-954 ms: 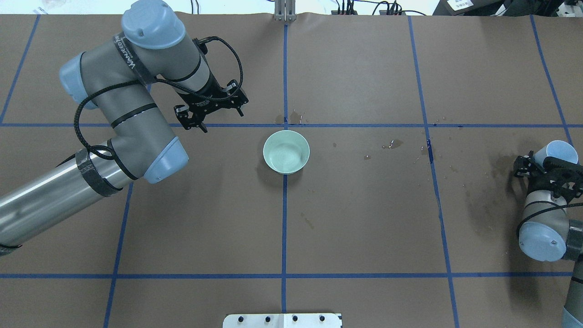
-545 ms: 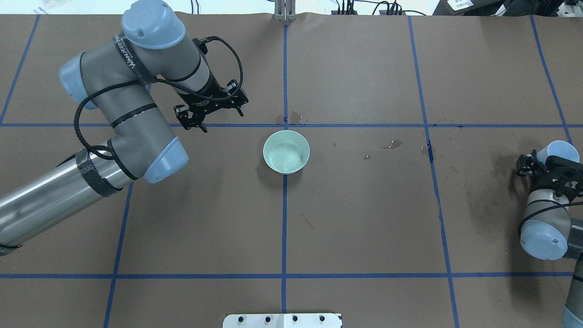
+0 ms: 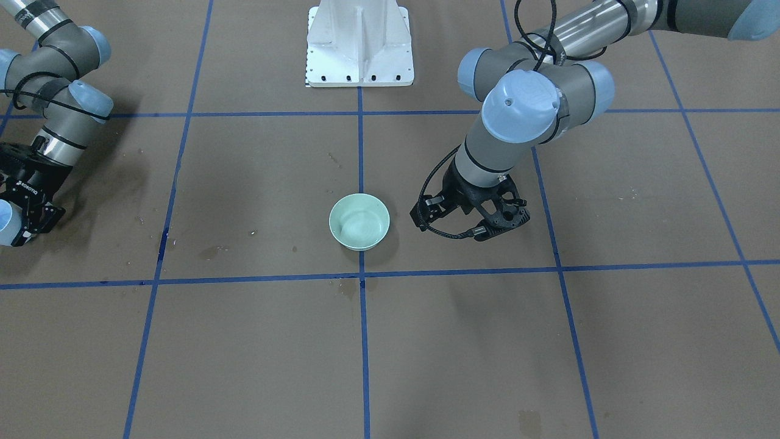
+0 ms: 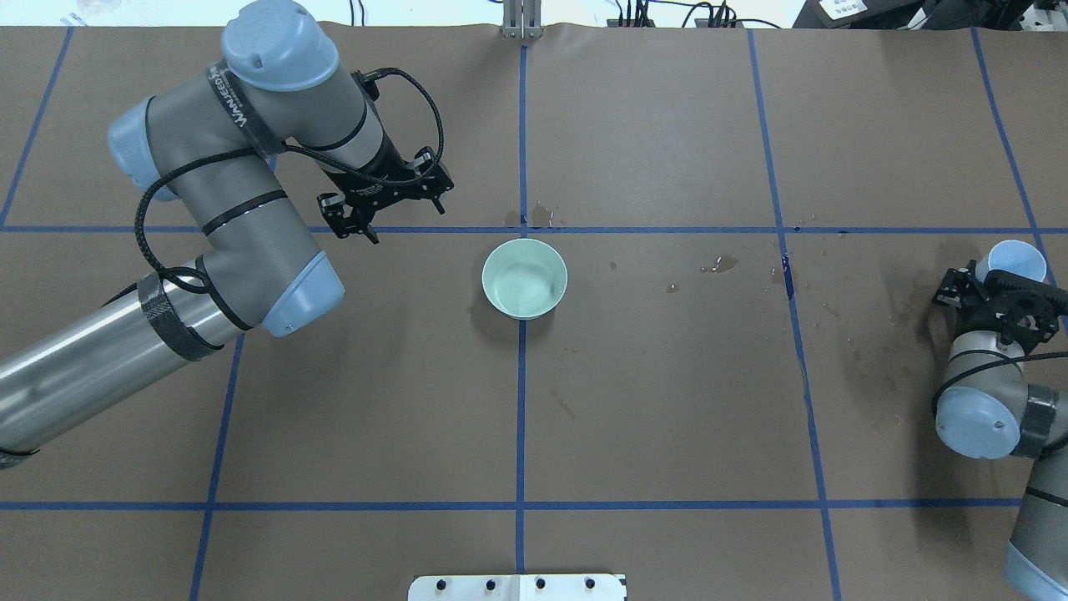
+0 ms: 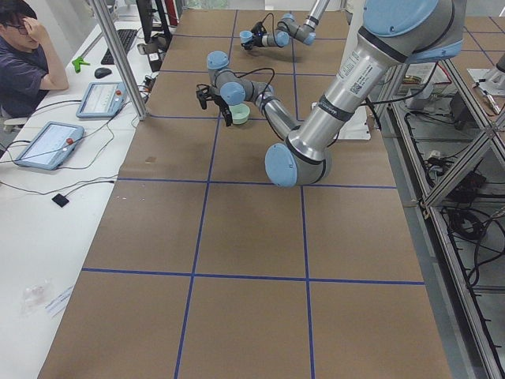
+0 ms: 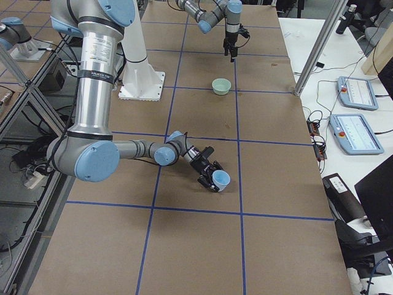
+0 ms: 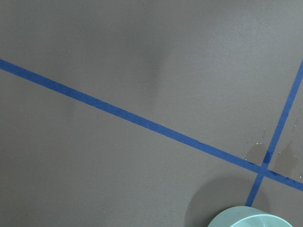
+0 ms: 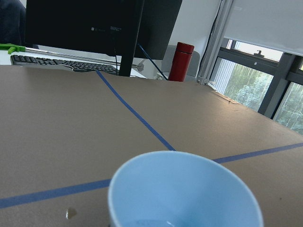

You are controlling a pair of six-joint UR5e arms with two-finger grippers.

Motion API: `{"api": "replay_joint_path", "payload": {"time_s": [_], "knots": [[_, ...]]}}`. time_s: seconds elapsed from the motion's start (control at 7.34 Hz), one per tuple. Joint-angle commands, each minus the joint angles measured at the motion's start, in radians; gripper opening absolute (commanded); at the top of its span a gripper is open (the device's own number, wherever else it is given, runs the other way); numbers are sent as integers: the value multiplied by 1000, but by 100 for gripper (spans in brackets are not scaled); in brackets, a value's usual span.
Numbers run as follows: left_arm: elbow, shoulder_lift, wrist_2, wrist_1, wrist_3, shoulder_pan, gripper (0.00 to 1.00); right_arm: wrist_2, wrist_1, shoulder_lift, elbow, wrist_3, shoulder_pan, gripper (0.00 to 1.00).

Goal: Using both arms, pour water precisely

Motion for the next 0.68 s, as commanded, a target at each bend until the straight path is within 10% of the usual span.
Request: {"api": "replay_joint_path", "payload": {"time_s": [0.0,0.54], "knots": [[-3,-1,-2,2,0,0,100,7,102,-5,54,-171,48,0],[-7,-1,-2,0,2,-9,100,184,523,10,55,-434,174,0]]}}
